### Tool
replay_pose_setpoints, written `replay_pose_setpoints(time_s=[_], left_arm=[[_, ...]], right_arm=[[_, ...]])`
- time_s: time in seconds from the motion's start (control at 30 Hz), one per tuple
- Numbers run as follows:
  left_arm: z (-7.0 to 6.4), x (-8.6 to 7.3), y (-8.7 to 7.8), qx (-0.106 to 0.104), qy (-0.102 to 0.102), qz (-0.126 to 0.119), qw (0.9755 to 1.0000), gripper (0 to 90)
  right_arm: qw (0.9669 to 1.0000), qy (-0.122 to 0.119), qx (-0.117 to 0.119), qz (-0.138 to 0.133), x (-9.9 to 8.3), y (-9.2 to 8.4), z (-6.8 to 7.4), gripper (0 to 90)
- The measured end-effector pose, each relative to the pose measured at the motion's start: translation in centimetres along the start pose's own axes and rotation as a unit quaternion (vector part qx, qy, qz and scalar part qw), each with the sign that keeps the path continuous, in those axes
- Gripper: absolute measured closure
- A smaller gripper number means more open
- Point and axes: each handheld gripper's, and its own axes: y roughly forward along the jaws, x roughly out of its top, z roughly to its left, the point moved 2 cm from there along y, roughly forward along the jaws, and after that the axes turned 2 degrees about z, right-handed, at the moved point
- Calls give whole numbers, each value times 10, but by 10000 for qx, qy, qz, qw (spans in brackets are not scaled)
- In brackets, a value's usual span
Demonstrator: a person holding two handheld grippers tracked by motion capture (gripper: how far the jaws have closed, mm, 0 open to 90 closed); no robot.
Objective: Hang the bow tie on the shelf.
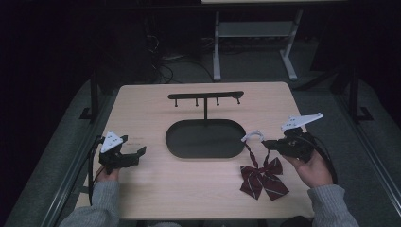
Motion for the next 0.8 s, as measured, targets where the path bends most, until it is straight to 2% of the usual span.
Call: replay_pose_setpoints(time_s=[0.23,0.8], left_arm=[[0,0,1,8,-21,40,10000,130],[1,0,0,22,-16,22,10000,130]], right_arm=[[9993,-332,110,-111,23,-11,15,881],[9959,-861,261,-105,79,-16,38,881]])
